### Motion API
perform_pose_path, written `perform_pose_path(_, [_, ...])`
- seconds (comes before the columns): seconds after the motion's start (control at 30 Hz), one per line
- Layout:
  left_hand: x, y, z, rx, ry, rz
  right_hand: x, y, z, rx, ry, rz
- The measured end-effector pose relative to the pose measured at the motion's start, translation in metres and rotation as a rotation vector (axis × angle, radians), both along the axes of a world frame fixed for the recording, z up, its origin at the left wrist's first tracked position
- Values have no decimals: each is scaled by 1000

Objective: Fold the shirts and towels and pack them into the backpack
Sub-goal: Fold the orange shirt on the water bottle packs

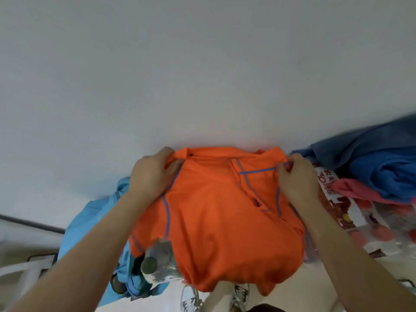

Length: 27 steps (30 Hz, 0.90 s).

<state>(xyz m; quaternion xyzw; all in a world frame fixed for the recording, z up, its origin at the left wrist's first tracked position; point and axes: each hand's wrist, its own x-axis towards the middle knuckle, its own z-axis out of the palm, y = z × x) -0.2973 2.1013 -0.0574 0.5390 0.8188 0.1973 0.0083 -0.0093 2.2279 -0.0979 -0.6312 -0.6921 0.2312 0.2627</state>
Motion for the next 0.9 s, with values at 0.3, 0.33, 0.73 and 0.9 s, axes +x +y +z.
perform_pose_path(0.3, [-27, 10, -48, -172, 354, -74, -15, -6, -10, 156, -127, 127])
perform_pose_path(0.33, [-28, 14, -48, -161, 384, -74, -18, -11, -7, 217, -159, 184])
perform_pose_path(0.73, [-36, -33, -48, -259, -35, 163, -37, -65, -32, 38, -676, 465])
perform_pose_path(0.9, [-46, -33, -36, -449, 149, 206, -47, -69, -18, 64, -620, 426])
